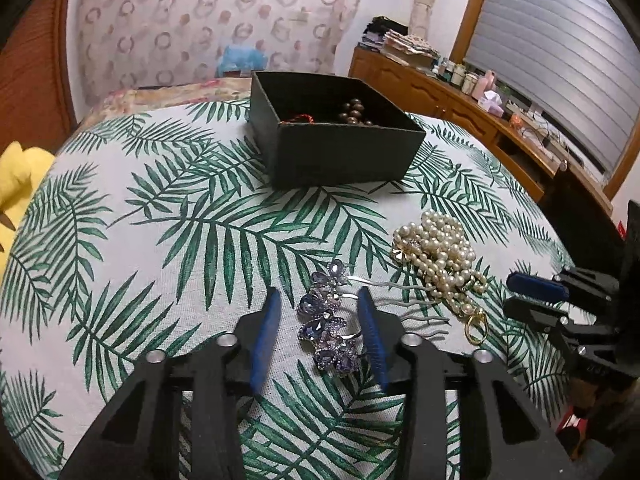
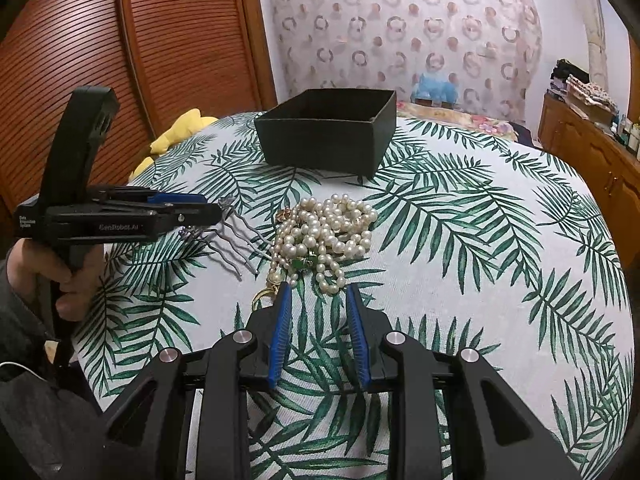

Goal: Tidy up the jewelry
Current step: 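Grasp the purple crystal hair comb with the left tool, then grasp the pearl necklace with the right tool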

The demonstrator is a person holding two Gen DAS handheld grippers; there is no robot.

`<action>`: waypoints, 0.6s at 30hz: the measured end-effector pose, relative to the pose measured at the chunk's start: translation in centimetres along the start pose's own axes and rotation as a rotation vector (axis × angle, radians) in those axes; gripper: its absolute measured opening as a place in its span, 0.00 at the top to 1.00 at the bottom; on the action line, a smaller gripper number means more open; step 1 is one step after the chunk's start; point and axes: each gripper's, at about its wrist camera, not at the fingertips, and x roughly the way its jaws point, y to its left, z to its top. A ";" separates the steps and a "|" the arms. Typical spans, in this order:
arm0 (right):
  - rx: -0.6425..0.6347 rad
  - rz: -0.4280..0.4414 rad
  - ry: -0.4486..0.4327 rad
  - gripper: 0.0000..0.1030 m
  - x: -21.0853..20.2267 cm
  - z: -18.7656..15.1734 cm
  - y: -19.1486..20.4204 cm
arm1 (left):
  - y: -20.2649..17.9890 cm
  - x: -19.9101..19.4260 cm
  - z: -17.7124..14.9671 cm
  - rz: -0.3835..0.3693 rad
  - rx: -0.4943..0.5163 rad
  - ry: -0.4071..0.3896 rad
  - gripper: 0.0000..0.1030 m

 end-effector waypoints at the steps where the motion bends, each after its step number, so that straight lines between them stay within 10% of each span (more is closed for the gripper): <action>1: 0.000 0.001 0.001 0.71 0.0 0.0 0.0 | 0.1 0.0 0.0 -0.002 -0.005 0.000 0.70; 18: -0.029 -0.006 0.000 0.71 -0.2 1.6 -0.5 | -0.9 -2.7 -0.1 0.061 0.035 -0.106 0.81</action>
